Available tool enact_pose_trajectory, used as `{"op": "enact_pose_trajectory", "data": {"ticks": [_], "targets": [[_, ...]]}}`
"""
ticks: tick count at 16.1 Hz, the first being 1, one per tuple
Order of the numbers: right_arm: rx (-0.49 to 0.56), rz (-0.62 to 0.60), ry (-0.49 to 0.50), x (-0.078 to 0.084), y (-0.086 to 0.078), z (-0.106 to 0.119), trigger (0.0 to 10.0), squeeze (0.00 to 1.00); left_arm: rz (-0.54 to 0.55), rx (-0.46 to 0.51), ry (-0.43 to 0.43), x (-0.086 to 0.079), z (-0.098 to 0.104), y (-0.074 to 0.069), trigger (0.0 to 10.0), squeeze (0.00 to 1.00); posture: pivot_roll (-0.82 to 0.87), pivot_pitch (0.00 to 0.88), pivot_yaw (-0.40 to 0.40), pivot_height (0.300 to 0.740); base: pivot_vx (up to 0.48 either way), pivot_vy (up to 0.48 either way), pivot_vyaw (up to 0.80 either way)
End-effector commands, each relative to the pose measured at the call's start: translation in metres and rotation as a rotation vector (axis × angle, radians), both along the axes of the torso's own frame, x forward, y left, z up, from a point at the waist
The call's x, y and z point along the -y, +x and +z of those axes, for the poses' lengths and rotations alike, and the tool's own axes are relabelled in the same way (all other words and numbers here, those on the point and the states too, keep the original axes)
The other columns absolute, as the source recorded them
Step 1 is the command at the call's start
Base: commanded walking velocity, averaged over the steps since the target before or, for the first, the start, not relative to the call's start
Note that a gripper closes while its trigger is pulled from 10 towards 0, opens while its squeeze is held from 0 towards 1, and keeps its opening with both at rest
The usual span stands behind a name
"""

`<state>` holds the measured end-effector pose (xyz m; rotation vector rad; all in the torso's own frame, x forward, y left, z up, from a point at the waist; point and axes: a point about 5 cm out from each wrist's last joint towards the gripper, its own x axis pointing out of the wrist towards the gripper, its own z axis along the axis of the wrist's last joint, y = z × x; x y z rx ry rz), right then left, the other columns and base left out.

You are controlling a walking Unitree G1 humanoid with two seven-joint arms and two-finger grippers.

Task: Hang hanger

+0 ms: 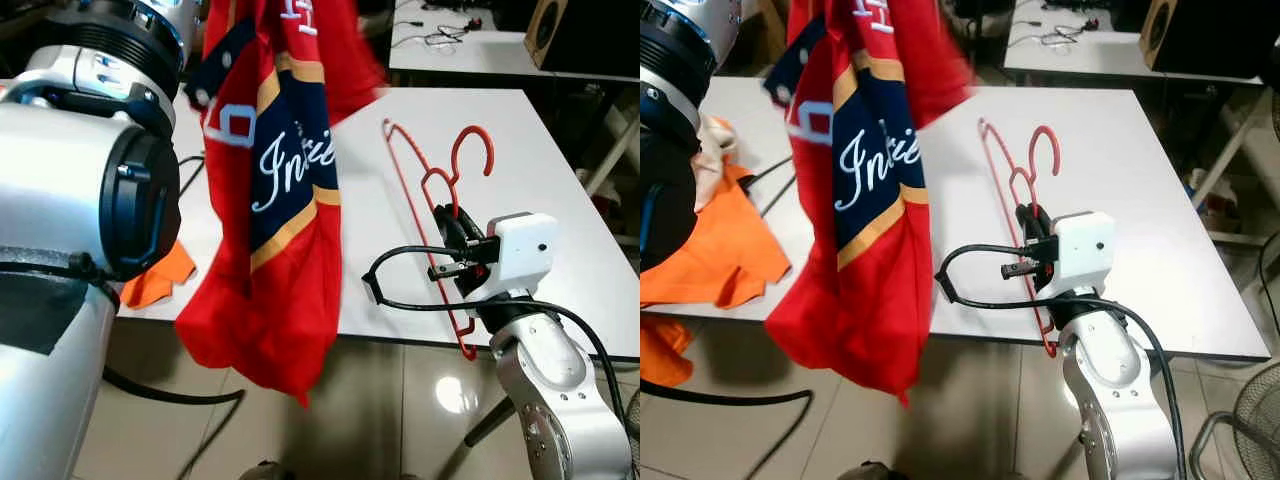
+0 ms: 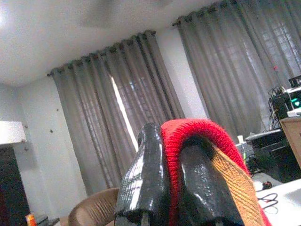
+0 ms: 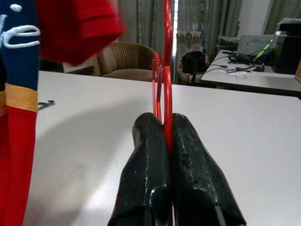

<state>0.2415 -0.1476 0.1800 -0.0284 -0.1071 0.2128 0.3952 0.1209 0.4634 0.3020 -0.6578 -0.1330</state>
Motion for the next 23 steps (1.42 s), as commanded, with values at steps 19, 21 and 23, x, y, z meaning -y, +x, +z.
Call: {"op": "enact_pose_trajectory", "data": {"ticks": [19, 21, 23], "targets": [[-0.028, 0.102, -0.014, -0.009, -0.004, -0.003, 10.0, 0.00, -0.335, -0.502, 0.051, 0.019, -0.199, 0.021, 10.0, 0.00, -0.13, 0.037, 0.039, 0.740, 0.000, 0.000, 0.00], [-0.028, 0.105, -0.016, -0.009, -0.003, -0.003, 10.0, 0.00, -0.261, -0.502, -0.003, 0.013, -0.200, 0.024, 10.0, 0.00, -0.13, 0.037, 0.035, 0.740, 0.000, 0.000, 0.00], [-0.033, 0.108, -0.018, -0.009, -0.002, -0.004, 10.0, 0.00, -0.271, -0.645, 0.095, 0.016, -0.226, 0.022, 10.0, 1.00, -0.13, 0.036, 0.035, 0.740, 0.000, 0.000, 0.00]]}}
